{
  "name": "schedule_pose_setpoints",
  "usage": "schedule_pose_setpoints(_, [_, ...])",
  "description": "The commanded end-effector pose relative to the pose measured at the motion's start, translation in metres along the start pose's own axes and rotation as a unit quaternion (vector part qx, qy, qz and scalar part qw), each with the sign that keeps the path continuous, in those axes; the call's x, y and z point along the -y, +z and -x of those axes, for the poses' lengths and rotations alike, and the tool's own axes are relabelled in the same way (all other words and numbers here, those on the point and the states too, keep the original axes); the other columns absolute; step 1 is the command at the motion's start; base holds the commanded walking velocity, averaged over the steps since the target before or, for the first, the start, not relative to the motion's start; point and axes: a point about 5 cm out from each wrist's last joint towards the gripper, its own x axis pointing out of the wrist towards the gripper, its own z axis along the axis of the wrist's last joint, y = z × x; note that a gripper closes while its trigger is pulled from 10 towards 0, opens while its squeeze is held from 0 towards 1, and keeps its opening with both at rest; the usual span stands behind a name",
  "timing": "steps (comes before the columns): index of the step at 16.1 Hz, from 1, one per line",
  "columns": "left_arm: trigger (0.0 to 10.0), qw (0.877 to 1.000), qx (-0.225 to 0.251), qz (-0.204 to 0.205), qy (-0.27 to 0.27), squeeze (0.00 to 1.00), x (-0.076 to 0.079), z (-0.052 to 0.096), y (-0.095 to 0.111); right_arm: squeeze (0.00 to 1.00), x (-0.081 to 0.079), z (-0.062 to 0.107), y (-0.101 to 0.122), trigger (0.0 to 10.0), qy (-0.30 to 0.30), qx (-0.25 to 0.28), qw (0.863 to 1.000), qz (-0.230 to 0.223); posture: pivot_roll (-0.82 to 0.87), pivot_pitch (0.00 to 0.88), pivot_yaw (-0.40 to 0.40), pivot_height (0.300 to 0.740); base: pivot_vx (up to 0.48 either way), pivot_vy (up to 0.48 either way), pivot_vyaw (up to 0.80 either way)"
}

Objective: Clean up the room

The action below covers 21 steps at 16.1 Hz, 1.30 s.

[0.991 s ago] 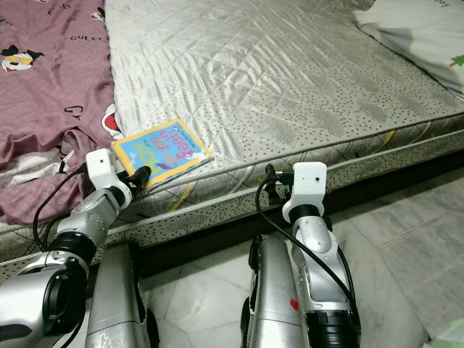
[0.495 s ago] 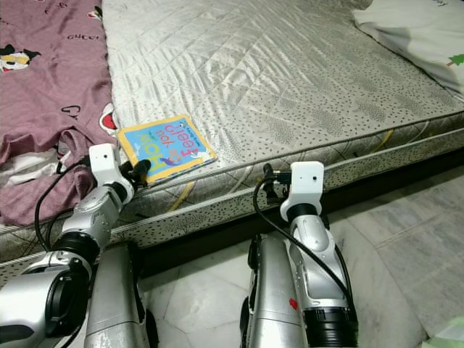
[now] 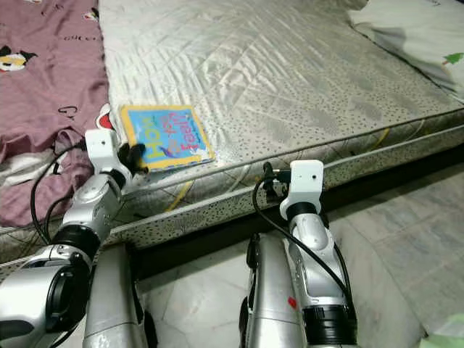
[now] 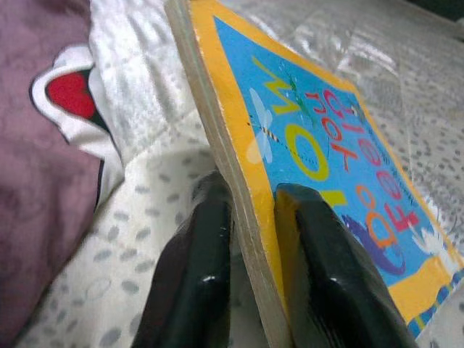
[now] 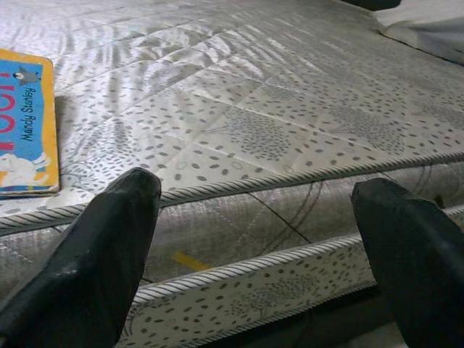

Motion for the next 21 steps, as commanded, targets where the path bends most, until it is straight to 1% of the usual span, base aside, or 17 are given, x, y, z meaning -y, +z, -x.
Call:
schedule_pose_setpoints(1, [0.0, 1.0, 0.013, -0.019, 0.0, 0.0, 0.001, -0.002, 0.008, 0.0, 0.003, -0.001, 0.001, 10.0, -0.007, 0.003, 1.0, 0.005, -0.04, 0.032, -0.046, 0.453, 0.0, 0.0, 0.0])
schedule_pose_setpoints(5, [0.0, 0.999, 0.033, -0.032, 0.005, 0.0, 0.002, -0.004, 0.016, 0.0, 0.003, -0.001, 0.001, 10.0, -0.011, 0.003, 1.0, 0.006, -0.04, 0.03, -0.044, 0.453, 0.0, 0.0, 0.0])
schedule_pose_setpoints(7, [0.0, 0.998, 0.05, -0.043, 0.002, 0.0, 0.006, -0.005, 0.022, 0.0, 0.005, -0.002, 0.0, 10.0, -0.016, 0.003, 1.0, 0.009, -0.04, 0.03, -0.044, 0.453, 0.0, 0.0, 0.0])
schedule_pose_setpoints(8, [0.0, 0.997, 0.064, -0.034, -0.003, 0.0, 0.008, -0.005, 0.026, 0.0, 0.005, -0.002, 0.0, 10.0, -0.017, 0.003, 1.0, 0.01, -0.04, 0.031, -0.043, 0.453, 0.0, 0.0, 0.0])
schedule_pose_setpoints(10, [0.0, 0.997, 0.077, -0.017, -0.009, 0.0, 0.012, -0.006, 0.03, 0.0, 0.005, -0.002, 0.0, 10.0, -0.018, 0.003, 1.0, 0.011, -0.04, 0.03, -0.044, 0.453, 0.0, 0.0, 0.0])
schedule_pose_setpoints(11, [3.6, 0.996, 0.076, 0.027, -0.024, 0.0, 0.017, -0.007, 0.029, 0.0, 0.005, -0.002, 0.0, 10.0, -0.02, 0.003, 1.0, 0.011, -0.04, 0.032, -0.042, 0.453, 0.0, 0.0, 0.0])
schedule_pose_setpoints(12, [8.5, 0.996, 0.072, 0.041, -0.023, 0.0, 0.017, -0.006, 0.026, 0.0, 0.005, -0.002, 0.0, 10.0, -0.02, 0.003, 1.0, 0.011, -0.04, 0.033, -0.041, 0.453, 0.0, 0.0, 0.0])
schedule_pose_setpoints(13, [10.0, 0.997, 0.068, 0.041, -0.022, 0.0, 0.016, -0.006, 0.023, 0.0, 0.005, -0.002, 0.0, 10.0, -0.021, 0.003, 1.0, 0.012, -0.04, 0.034, -0.04, 0.453, 0.0, 0.0, 0.0])
schedule_pose_setpoints(16, [10.0, 0.997, 0.046, 0.057, -0.01, 0.0, 0.012, -0.004, 0.013, 0.0, 0.007, -0.001, 0.0, 10.0, -0.024, 0.003, 1.0, 0.013, -0.04, 0.036, -0.042, 0.453, 0.0, 0.0, 0.0])
schedule_pose_setpoints(19, [10.0, 0.997, 0.042, 0.063, -0.009, 0.0, 0.011, -0.004, 0.011, 0.0, 0.007, -0.001, 0.0, 10.0, -0.024, 0.003, 1.0, 0.015, -0.04, 0.036, -0.042, 0.453, 0.0, 0.0, 0.0])
schedule_pose_setpoints(20, [10.0, 0.996, 0.042, 0.072, -0.01, 0.0, 0.011, -0.004, 0.011, 0.0, 0.008, -0.002, 0.0, 10.0, -0.025, 0.003, 1.0, 0.017, -0.04, 0.036, -0.042, 0.453, 0.0, 0.0, 0.0])
schedule_pose_setpoints(21, [10.0, 0.996, 0.042, 0.078, -0.011, 0.42, 0.011, -0.004, 0.011, 0.0, 0.008, -0.002, 0.0, 10.0, -0.026, 0.003, 1.0, 0.018, -0.05, 0.036, -0.045, 0.453, 0.0, 0.0, 0.0])
